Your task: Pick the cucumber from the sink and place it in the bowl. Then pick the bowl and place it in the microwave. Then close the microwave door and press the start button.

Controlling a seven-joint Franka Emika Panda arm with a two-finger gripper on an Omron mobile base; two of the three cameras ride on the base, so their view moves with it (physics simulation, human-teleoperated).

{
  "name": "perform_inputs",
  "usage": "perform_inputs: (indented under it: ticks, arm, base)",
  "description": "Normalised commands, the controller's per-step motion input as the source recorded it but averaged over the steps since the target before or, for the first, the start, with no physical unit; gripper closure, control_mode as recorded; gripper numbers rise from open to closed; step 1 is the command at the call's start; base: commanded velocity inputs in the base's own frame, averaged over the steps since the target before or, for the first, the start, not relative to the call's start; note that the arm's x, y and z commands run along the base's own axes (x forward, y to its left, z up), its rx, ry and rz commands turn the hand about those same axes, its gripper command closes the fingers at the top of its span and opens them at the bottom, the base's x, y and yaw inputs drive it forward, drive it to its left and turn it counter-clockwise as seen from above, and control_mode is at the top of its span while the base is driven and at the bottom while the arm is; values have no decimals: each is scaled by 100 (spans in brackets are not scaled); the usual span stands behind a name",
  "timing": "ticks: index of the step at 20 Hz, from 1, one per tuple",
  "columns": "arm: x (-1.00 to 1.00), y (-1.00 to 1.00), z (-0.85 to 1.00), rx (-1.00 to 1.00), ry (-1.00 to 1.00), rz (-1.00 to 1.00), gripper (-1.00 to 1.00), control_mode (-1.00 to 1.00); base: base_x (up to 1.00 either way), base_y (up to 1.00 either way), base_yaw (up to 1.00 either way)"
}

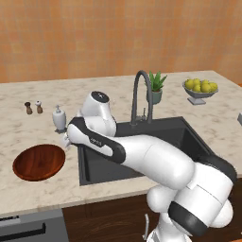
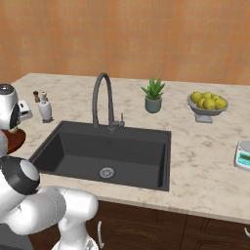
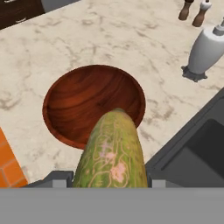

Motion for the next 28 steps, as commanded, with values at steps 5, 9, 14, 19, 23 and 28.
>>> perform_inputs:
  ticks: [5,9,14,19,23,28]
  arm:
    - [18,23,-13,-1,5,0,100,-100]
    - [4,54,-12,-9,1,0,100,-100]
    - [1,30,-15,-1,0,0,100,-100]
    - [3,39,-24,-3,0,0,100,-100]
    - [6,43,-21,-6,0,0,100,-100]
    - [7,46,-11,-8,0,-2,100,-100]
  base:
    - [0,0,0]
    - [0,0,0]
    - [0,0,0]
    - [0,0,0]
    - [0,0,0]
    - [0,0,0]
